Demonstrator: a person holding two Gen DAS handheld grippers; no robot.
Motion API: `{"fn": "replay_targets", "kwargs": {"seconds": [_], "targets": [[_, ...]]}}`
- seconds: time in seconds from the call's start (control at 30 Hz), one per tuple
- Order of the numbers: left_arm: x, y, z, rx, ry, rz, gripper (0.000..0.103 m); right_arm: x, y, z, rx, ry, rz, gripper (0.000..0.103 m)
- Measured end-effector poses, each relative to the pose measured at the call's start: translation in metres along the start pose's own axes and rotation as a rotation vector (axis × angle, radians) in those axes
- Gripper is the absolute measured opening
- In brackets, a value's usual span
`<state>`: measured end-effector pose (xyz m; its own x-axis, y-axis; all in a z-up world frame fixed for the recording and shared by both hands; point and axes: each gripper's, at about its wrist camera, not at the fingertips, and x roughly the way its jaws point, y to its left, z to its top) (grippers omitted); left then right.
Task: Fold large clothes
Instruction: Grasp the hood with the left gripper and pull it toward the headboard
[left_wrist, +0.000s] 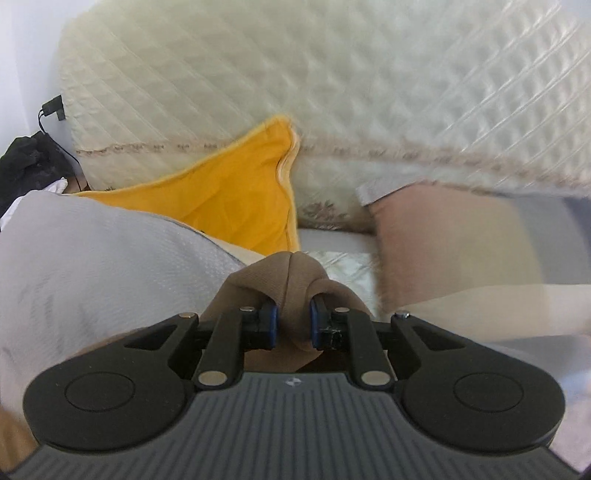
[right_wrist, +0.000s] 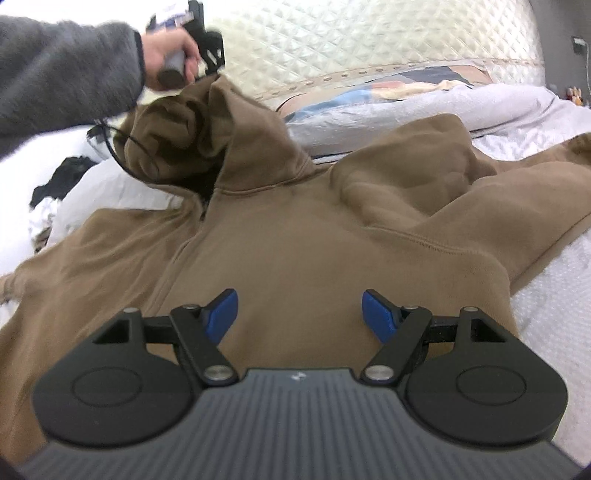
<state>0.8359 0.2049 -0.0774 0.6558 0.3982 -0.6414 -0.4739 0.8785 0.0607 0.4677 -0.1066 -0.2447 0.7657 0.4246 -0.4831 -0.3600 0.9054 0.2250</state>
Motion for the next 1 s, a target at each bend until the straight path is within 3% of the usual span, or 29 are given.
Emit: {"fn": "replay_targets", "kwargs": {"seconds": [0.07, 0.2, 0.37, 0.4, 0.47, 0.53, 0.57, 0.63, 0.73, 1.0], "targets": [[0.03, 0.001, -0.009, 0.007, 0.015, 0.02, 0.019, 0.015, -0.004, -0.007, -0.026, 0.049, -0.016, 0.076], [0.058, 0.007, -0.021, 0.017, 0.016, 0.012, 0.02, 0.02, -0.008, -0.009, -0.038, 0.038, -0.008, 0.077], [0.046, 0.008, -0.029, 0.034, -0.006, 0.005, 0.021, 0.021, -0.013, -0.007, -0.04, 0.034, -0.001, 0.077], [0.037, 0.011, -0.031, 0.029, -0.008, -0.008, 0.022, 0.021, -0.013, -0.007, -0.042, 0.034, -0.001, 0.078], [0.02, 0.018, -0.033, 0.025, -0.006, -0.039, 0.038, 0.022, -0.014, -0.004, -0.043, 0.037, -0.002, 0.077], [-0.002, 0.025, -0.035, 0.023, -0.015, -0.043, 0.063, 0.02, -0.013, -0.001, -0.039, 0.037, -0.004, 0.077], [-0.017, 0.03, -0.038, -0.001, -0.03, -0.05, 0.066, 0.018, -0.012, 0.0, -0.039, 0.037, -0.004, 0.077], [-0.046, 0.041, -0.042, -0.026, -0.037, -0.12, 0.066, 0.017, -0.01, 0.003, -0.041, 0.032, -0.002, 0.076], [-0.092, 0.053, -0.056, 0.001, -0.066, -0.159, 0.066, 0.009, -0.008, 0.005, -0.052, 0.021, 0.009, 0.076], [-0.206, 0.093, -0.122, 0.035, -0.094, -0.14, 0.066, -0.017, 0.0, 0.004, -0.119, -0.011, -0.012, 0.076]]}}
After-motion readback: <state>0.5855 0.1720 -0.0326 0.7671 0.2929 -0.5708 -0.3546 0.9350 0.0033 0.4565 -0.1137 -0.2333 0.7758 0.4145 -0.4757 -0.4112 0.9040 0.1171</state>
